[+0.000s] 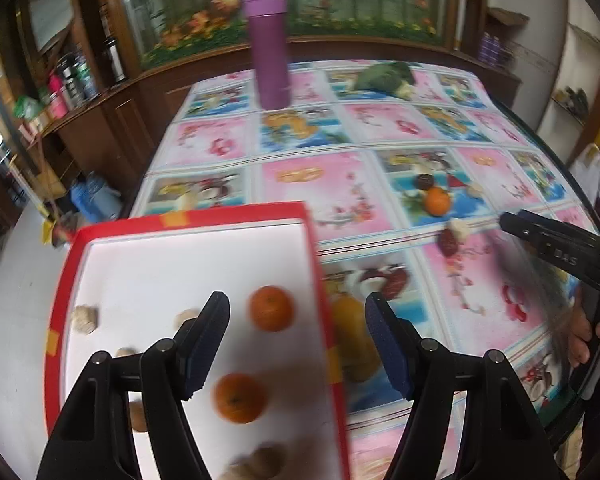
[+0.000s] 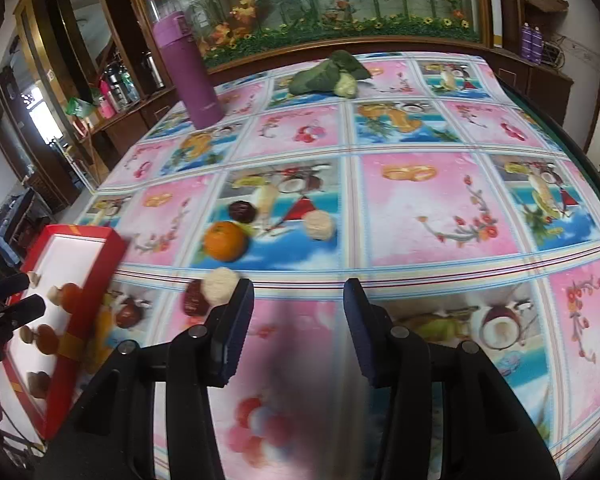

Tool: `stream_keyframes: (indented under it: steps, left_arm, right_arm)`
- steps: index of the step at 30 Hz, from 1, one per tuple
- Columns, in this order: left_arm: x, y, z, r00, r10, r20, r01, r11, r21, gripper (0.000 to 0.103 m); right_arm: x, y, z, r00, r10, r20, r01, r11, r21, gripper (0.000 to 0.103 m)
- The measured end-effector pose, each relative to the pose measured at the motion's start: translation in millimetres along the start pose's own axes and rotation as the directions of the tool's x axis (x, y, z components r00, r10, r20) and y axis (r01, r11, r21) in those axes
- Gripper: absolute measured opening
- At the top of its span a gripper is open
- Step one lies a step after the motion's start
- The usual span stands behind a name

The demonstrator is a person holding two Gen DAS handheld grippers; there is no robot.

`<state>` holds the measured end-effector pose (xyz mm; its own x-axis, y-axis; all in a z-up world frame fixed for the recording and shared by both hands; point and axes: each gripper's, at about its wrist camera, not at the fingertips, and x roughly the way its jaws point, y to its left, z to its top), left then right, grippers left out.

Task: Organize fruits
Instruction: 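Grasp another beige cake cube with the right tool while the left tool approaches a red date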

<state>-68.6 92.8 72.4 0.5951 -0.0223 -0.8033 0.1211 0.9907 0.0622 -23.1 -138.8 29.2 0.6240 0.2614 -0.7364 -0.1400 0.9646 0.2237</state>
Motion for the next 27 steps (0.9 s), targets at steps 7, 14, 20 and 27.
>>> stream_keyframes:
  steps: [7, 14, 20, 27]
  left_arm:
    - [9.1, -29.8, 8.0, 0.999, -0.034, -0.014, 0.034, 0.999, 0.029, 0.070]
    - [8.7, -22.5, 7.5, 1.000, -0.022, -0.018, 0.022, 1.000, 0.006, 0.070]
    - [7.3, -14.2, 3.8, 0.999, -0.031, -0.015, 0.031, 1.000, -0.007, 0.070]
    - [11.4, -14.6, -0.3, 0.999, -0.040, -0.028, 0.040, 0.999, 0.009, 0.070]
  right_arm:
    - [13.9, 14.9, -6.1, 0.994, 0.092, -0.054, -0.096, 0.993, -0.075, 0.049]
    - [24.4, 37.1, -4.6, 0.994, 0.089, -0.066, -0.097, 0.985, -0.144, 0.049]
    - [39.1, 55.3, -3.1, 0.997, 0.026, -0.078, -0.041, 0.981, -0.189, 0.039]
    - [44.4, 56.8, 0.5, 0.998, -0.003, -0.059, -0.009, 0.981, -0.196, 0.028]
